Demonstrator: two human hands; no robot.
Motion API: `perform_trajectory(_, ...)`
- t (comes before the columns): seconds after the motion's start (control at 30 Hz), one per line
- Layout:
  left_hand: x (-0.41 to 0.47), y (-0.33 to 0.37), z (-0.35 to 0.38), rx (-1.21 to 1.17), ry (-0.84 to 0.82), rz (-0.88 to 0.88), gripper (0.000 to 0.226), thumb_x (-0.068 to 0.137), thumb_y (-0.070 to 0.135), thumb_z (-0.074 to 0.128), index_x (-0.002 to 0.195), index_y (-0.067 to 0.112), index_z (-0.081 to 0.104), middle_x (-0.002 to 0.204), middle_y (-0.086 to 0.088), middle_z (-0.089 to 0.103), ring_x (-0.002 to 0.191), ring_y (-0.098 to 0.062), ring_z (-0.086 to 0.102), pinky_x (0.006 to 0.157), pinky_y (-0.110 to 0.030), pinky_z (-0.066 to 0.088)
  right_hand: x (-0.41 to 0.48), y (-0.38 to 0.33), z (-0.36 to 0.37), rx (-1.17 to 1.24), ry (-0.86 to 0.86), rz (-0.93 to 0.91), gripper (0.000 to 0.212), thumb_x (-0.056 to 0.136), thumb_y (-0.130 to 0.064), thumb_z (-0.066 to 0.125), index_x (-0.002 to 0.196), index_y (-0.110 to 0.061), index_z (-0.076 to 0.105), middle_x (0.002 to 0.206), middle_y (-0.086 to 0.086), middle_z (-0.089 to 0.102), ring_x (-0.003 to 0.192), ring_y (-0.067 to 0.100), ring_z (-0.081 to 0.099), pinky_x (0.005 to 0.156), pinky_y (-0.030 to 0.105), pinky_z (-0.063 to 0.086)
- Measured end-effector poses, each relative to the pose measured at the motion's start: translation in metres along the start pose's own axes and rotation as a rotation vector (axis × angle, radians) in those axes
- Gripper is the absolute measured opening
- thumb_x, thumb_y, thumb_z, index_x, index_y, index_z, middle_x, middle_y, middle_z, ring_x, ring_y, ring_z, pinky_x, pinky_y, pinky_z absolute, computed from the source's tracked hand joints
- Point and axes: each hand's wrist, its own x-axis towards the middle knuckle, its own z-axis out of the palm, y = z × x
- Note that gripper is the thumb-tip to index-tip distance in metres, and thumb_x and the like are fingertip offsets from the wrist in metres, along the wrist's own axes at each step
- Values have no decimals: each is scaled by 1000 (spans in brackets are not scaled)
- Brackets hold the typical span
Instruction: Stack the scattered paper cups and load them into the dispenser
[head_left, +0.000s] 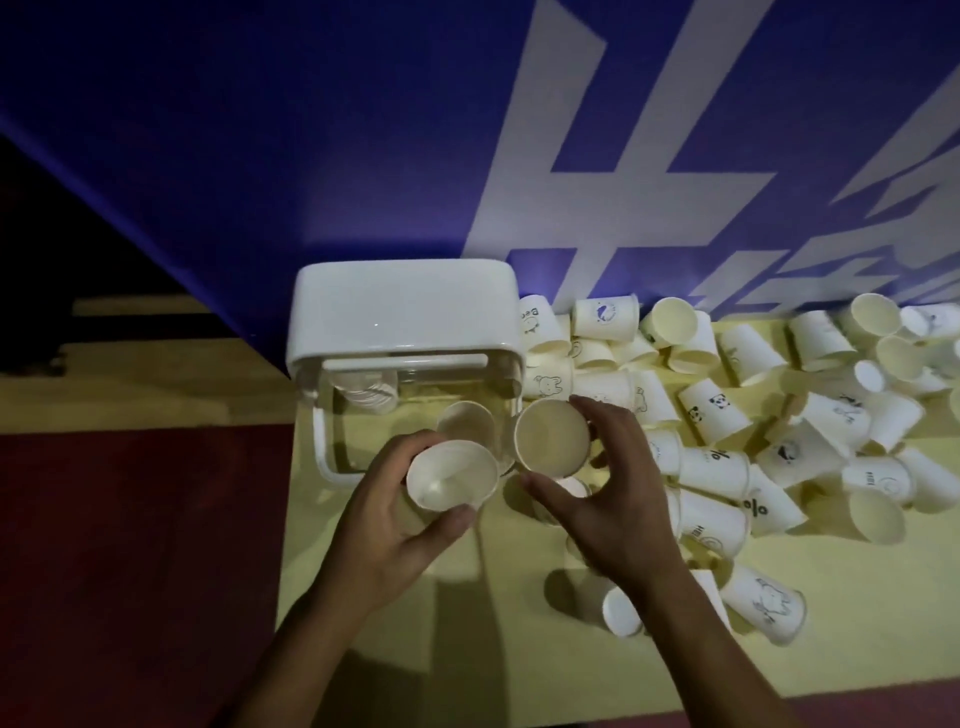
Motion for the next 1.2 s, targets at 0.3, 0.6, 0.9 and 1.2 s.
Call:
perform_trajectory(0.3, -12, -22, -34, 35, 113, -18, 59, 71, 48, 80, 124, 35, 56, 124, 20, 62, 114, -10, 61, 88, -13, 46, 13, -9, 60, 17, -96, -13, 79, 74, -56, 85, 137, -19, 56, 130, -9, 58, 121, 12, 57, 95, 36, 52)
perform_trajectory(0.6, -16, -35, -40, 16, 167, -48, 62, 70, 48, 81, 125, 29, 57, 127, 12, 63, 117, -17, 61, 89, -17, 48, 21, 18, 92, -137, -148, 1, 80, 71, -43, 91, 138, -16, 57, 132, -1, 61, 118, 15, 53, 99, 28, 44)
perform_trajectory(0.9, -11, -39, -37, 10, 175, -76, 68, 71, 51, 83, 130, 29, 57, 128, 10, 64, 120, -19, 61, 93, -27, 52, 22, 28, 98, -137, -209, 69, 86, 72, -37, 91, 146, -18, 52, 140, 1, 59, 126, 22, 52, 105, 36, 45)
perform_trajectory(1.2, 19, -15, -11, -5, 108, -85, 67, 71, 40, 90, 128, 39, 56, 128, 19, 62, 117, -7, 62, 91, -26, 53, 13, -15, 53, 229, -174, 155, 38, 100, -34, 65, 137, -25, 63, 124, -19, 69, 123, 5, 61, 100, 27, 49)
